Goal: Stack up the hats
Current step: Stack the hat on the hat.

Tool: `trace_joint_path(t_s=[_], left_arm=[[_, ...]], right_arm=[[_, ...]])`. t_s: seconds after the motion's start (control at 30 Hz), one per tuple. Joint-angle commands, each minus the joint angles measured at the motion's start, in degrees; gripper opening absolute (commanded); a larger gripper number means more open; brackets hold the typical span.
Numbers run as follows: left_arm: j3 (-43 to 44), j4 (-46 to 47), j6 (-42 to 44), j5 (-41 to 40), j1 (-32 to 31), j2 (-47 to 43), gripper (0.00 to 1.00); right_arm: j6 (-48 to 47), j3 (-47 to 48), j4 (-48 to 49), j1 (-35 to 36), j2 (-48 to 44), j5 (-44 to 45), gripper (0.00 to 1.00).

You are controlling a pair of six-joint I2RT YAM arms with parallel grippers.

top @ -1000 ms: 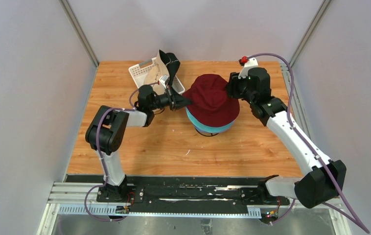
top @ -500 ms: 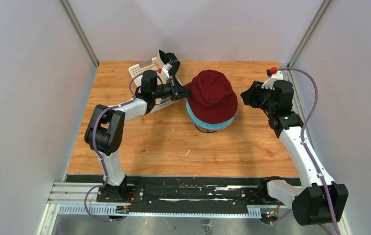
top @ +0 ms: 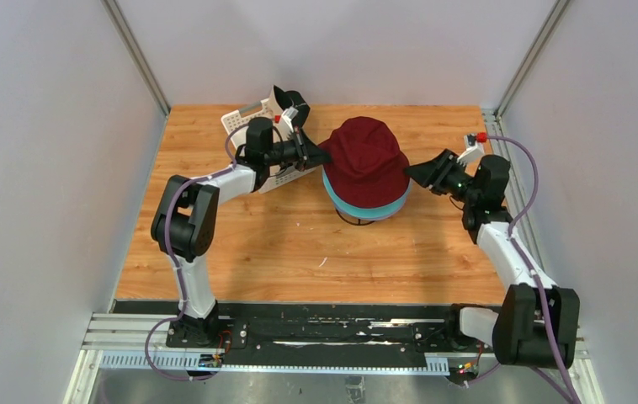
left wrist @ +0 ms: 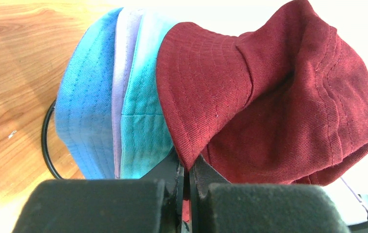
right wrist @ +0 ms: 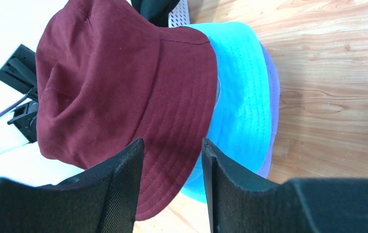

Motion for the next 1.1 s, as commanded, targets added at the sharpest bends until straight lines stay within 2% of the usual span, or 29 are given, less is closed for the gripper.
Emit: trace_joint_path(t_s=[0.0, 0.13, 0.33, 0.5, 0.67, 0.8, 0.93, 1.07], left_arm=[[1.54, -1.58, 1.59, -1.35, 0.55, 1.81, 0.04], [2.13, -1.62, 1.46, -1.11, 0.55, 2.21, 0.04], [2.46, -1.58, 1.34, -1.04, 0.64, 2.3, 0.04], [2.33, -1.62, 1.46, -1.08, 0.64, 2.48, 0.04], [2.09, -1.62, 1.68, -1.19, 0.72, 2.24, 0.04], [1.87, -1.62, 1.86, -1.37, 0.72, 2.05, 0.04], [1.59, -1.62, 1.99, -1.61, 0.72, 1.62, 0.04], [1.62, -1.62, 1.88, -1.61, 0.72, 1.6, 0.04]], right_arm=[[12.84, -3.56, 17.22, -4.27, 4.6, -9.86, 0.48], [20.18, -4.6, 27.53, -6.53, 9.99, -16.03, 0.48], [23.61, -5.66, 33.71, -6.64, 12.2, -17.8, 0.49], [32.55, -7.27, 46.36, -6.66, 16.99, -19.84, 0.49], [43.38, -8.97, 64.14, -6.66, 23.85, -20.51, 0.5], [49.28, -9.05, 73.47, -6.59, 27.91, -20.6, 0.5], [49.55, -9.29, 74.75, -6.49, 28.14, -20.77, 0.48], [49.77, -9.01, 74.77, -6.32, 27.53, -21.07, 0.41]])
